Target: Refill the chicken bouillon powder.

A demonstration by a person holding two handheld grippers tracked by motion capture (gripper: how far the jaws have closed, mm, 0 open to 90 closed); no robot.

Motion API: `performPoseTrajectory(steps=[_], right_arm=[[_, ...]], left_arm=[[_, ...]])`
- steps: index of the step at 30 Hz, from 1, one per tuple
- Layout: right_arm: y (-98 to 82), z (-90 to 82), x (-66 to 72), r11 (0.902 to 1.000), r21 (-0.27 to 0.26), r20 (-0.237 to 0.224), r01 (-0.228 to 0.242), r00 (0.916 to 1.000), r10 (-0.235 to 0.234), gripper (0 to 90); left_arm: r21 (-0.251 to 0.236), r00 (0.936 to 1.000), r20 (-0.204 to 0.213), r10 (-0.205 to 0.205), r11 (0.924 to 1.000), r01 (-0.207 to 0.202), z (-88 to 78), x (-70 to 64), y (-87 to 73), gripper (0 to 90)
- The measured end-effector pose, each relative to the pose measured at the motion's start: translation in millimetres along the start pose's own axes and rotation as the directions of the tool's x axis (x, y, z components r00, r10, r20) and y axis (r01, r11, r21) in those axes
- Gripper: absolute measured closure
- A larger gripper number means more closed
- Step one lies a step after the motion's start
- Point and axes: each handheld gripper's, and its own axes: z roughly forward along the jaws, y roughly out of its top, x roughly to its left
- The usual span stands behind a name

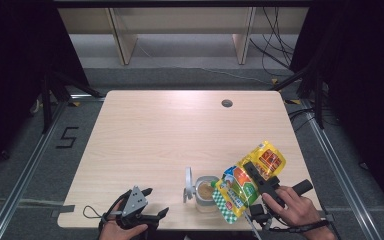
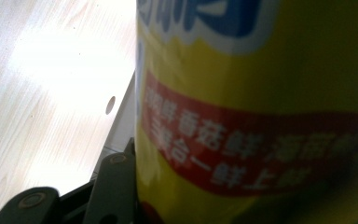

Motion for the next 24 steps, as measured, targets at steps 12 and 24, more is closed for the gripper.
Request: performPoseTrajectory(steps=[12, 24], right_arm=[[-0.8, 0.1, -0.4, 1.0, 0.006, 0.002, -0.001, 1.0, 0.001, 57.0], [-0.7, -0.6, -0.4, 1.0, 0.007, 0.004, 0.0, 1.0, 0.0, 57.1]], left_arm=[[-0.004, 1.0, 0.006, -0.004, 1.0, 0.004, 0.5, -0.1, 0.0, 18.1], [0.0, 1.0, 0.002, 0.004, 1.0, -0.004, 0.2, 0.2, 0.0, 18.1]])
